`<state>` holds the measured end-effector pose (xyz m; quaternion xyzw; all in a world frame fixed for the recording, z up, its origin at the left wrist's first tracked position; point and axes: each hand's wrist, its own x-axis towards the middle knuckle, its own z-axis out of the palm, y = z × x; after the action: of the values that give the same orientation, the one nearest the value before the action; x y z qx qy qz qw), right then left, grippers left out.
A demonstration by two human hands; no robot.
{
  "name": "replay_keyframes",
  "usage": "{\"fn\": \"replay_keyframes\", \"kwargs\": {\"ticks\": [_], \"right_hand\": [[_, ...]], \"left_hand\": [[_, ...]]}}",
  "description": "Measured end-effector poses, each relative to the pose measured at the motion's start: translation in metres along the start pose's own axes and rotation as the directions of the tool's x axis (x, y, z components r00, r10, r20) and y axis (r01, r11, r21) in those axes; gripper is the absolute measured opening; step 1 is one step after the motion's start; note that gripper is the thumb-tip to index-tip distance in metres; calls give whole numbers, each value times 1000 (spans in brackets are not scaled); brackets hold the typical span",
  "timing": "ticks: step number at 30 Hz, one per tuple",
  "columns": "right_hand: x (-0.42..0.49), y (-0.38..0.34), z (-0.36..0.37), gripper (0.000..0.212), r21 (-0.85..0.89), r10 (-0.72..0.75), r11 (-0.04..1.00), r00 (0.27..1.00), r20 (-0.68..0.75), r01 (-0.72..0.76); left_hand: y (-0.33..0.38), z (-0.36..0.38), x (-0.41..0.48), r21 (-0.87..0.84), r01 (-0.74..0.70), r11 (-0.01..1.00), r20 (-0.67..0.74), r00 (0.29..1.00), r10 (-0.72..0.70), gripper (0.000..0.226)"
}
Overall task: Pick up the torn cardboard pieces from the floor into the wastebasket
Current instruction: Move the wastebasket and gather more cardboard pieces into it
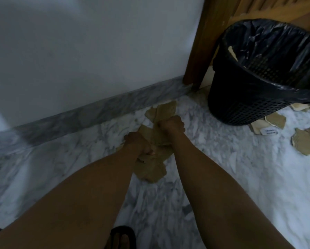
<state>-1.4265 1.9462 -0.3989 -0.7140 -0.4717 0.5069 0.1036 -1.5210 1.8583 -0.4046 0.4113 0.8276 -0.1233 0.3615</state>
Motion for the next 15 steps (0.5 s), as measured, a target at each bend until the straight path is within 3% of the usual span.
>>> {"fn": "replay_keyframes", "kwargs": {"ticks": [5, 8, 10, 12, 15], "right_hand": [[35, -5, 19, 84, 5, -23, 1000, 999, 33, 23], [10, -14, 2, 53, -4, -54, 999, 998, 41, 54], [5, -10, -12, 41, 2, -42, 999, 997, 71, 42], [1, 4, -33, 42, 65, -16, 998, 997, 75, 12], [17, 55, -79, 70, 219, 42, 975, 999, 27, -47]], "left_hand": [[2, 0, 4, 20, 8, 1000, 9, 1000, -8, 126], [5, -2, 4, 19, 18, 1000, -8, 1000, -18, 120], [7, 1, 11, 14, 33, 999, 2, 999, -33, 133], [13, 4, 13, 54, 45, 998, 0, 999, -45, 137], [31, -3, -14, 173, 12, 985, -6, 1000, -11, 114]]}}
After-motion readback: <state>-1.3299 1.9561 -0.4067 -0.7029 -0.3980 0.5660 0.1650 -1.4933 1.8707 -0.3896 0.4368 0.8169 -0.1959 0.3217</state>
